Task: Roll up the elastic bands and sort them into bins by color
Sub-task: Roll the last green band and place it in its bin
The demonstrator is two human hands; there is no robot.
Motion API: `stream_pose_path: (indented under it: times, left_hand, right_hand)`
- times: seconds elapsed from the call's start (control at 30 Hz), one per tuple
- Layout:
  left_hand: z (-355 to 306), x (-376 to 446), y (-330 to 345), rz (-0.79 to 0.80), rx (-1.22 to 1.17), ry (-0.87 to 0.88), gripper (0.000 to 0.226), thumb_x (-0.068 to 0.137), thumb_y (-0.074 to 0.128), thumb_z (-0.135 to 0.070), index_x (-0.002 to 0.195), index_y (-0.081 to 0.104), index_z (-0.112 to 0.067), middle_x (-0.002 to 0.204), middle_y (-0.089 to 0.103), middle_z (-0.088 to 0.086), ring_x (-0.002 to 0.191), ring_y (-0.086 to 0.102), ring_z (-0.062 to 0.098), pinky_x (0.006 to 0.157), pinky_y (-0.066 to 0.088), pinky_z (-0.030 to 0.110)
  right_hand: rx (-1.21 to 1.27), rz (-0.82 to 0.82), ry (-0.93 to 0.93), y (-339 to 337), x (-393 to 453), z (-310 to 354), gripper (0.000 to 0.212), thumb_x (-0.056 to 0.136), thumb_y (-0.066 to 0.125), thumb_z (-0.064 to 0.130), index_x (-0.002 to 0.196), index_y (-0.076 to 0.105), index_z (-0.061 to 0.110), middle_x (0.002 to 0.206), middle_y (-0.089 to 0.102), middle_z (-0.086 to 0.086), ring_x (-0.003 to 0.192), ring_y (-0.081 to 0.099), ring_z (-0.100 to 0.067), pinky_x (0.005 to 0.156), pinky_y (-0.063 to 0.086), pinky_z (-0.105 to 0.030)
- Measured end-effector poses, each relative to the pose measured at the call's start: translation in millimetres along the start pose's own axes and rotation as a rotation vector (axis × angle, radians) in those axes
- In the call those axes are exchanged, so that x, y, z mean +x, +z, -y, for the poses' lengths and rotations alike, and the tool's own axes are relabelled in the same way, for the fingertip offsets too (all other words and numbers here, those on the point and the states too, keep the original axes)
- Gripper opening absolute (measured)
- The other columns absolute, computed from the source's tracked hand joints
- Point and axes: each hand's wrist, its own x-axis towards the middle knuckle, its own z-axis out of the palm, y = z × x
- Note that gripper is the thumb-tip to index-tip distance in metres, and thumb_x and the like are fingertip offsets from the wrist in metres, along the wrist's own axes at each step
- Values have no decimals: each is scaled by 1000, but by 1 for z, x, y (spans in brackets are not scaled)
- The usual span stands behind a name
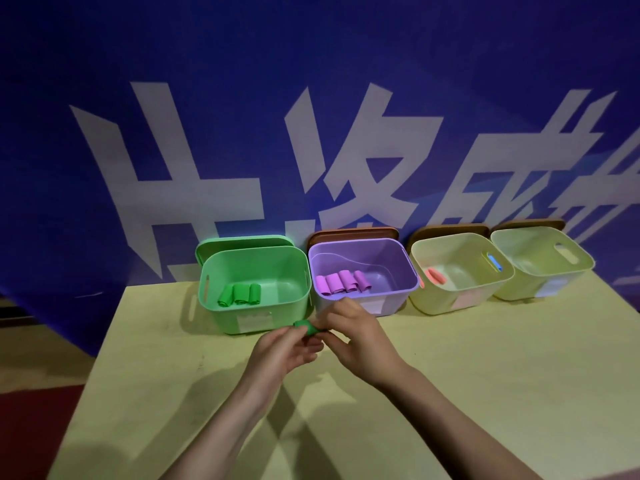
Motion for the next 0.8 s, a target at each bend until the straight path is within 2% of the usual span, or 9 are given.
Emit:
stream_pose_path:
  times: [0.1, 0.2, 0.3, 0.37, 0.43, 0.53, 0.6, 0.7, 0.8]
  left_hand:
    - [3, 3, -13, -8, 16, 6, 21, 96, 48, -7, 94, 65, 5, 78, 70, 19, 67, 69, 19, 62, 56, 21]
    - [-1, 9, -24, -2, 60, 49, 18, 95, 48, -2, 97, 65, 4, 78, 72, 14, 70, 70, 17, 64, 55, 19]
    - [-10, 15, -33, 22, 114, 100, 16, 94, 48, 1, 95, 64, 0, 74, 73, 8, 69, 70, 12, 65, 55, 17]
    - [-13, 18, -38, 25, 139, 127, 16, 94, 48, 2, 94, 63, -2, 71, 72, 5, 67, 70, 11, 64, 54, 16]
    - [-14, 22, -45, -4, 144, 162, 15, 94, 48, 2, 94, 63, -3, 70, 72, 4, 67, 70, 10, 64, 54, 16]
    - [-16, 33, -60, -65, 215, 231, 15, 93, 52, 0, 96, 64, -8, 75, 72, 3, 70, 69, 10, 67, 54, 18]
    - [-20, 44, -71, -80, 312, 278, 6, 92, 58, -7, 93, 64, -9, 75, 71, 3, 71, 69, 10, 68, 54, 21]
    - [-30, 63, -90, -96, 539, 345, 13, 92, 59, -15, 89, 61, -3, 74, 71, 4, 71, 69, 8, 68, 55, 26]
    - [-45, 82, -103, -8, 647, 335, 10, 91, 61, -15, 89, 62, -5, 79, 70, 10, 72, 69, 9, 70, 54, 31]
  right_hand:
    - [96, -15, 54, 10, 2, 4, 17, 84, 67, 18, 99, 72, 13, 94, 63, 0, 91, 57, -14, 81, 46, -26]
    - [287, -56, 233, 16, 8, 9, 20, 87, 64, 28, 102, 74, 20, 103, 64, 4, 102, 59, -8, 90, 45, -22]
    - [374, -36, 352, 21, 17, 12, 28, 88, 64, 29, 115, 67, 27, 110, 64, 10, 104, 59, -6, 92, 44, -17]
    - [400, 21, 428, 26, 26, 12, 32, 87, 67, 21, 118, 64, 29, 107, 64, 12, 100, 60, -3, 89, 44, -14]
    - [399, 101, 481, 31, 38, 12, 26, 87, 68, 16, 112, 67, 26, 99, 64, 11, 93, 60, -2, 84, 44, -12]
    - [437, 184, 562, 42, 61, 16, 14, 89, 66, 9, 99, 66, 19, 78, 58, 12, 69, 54, 4, 67, 40, -10]
    - [524, 225, 625, 52, 76, 16, 11, 89, 64, 3, 92, 60, 13, 66, 51, 9, 54, 47, 5, 56, 35, -9]
    - [613, 221, 665, 63, 93, 12, 11, 89, 64, 3, 86, 58, 12, 69, 50, 2, 58, 44, 1, 58, 36, -12]
    - [661, 218, 687, 68, 105, 1, 17, 84, 69, 1, 81, 61, 15, 68, 51, 5, 59, 46, 0, 59, 37, -13]
